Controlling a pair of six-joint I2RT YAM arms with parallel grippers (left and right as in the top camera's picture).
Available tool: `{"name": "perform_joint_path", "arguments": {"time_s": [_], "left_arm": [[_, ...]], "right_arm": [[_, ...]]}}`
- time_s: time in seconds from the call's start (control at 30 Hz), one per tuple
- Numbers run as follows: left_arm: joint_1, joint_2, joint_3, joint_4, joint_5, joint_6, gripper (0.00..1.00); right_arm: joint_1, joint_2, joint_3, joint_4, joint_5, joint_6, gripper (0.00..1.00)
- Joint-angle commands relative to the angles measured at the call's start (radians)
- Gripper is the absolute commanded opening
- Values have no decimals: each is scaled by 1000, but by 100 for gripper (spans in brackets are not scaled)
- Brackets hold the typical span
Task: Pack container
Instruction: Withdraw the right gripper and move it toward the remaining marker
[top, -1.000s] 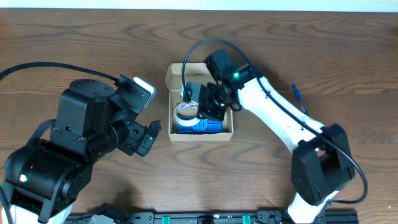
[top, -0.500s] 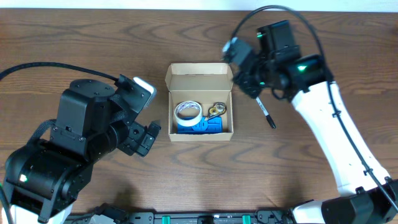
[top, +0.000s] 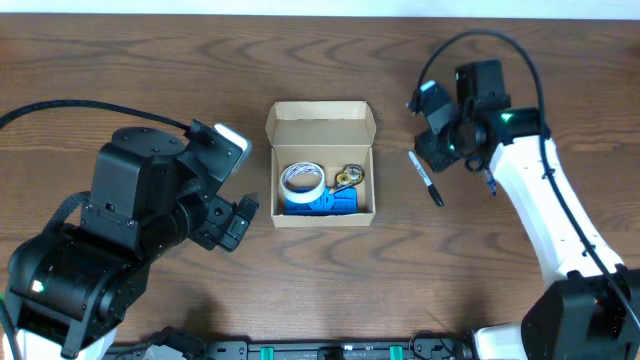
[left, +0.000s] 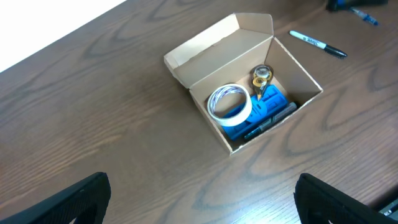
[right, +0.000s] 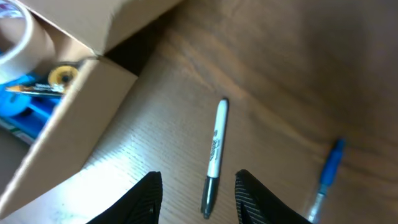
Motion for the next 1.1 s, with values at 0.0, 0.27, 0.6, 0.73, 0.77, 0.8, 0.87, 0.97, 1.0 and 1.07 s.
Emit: {"name": "perform_joint_path", "arguments": {"time_s": [0.0,0.27,0.6,0.73,0.77,0.8,0.87,0.97,1.0,1.07], "left_arm": [[3,0,13,0,-7,-10,95],[3,0,13,0,-7,-10,95],[3,0,13,0,-7,-10,95],[3,0,13,0,-7,-10,95],[3,0,13,0,-7,-10,95],[3,0,13,0,-7,-10,95],[3,0,13,0,-7,-10,95],[3,0,13,0,-7,-10,95],[3,0,13,0,-7,-10,95],[3,0,13,0,-7,-10,95]], "right_arm": [[-6,8,-77,54,14,49,45],[-6,8,-228,223,108,141,61],[-12,77,-306,320,129,206,59],[-16,123,-306,335,129,217,57],[-17,130,-306,338,129,219,56],[-16,139,-306,340,128,220,56],[-17,150,-306,344,124,220,55],[-19,164,-306,357,121,220,55],[-20,169,-306,360,121,220,55],[-21,177,-306,368,118,220,55]]}}
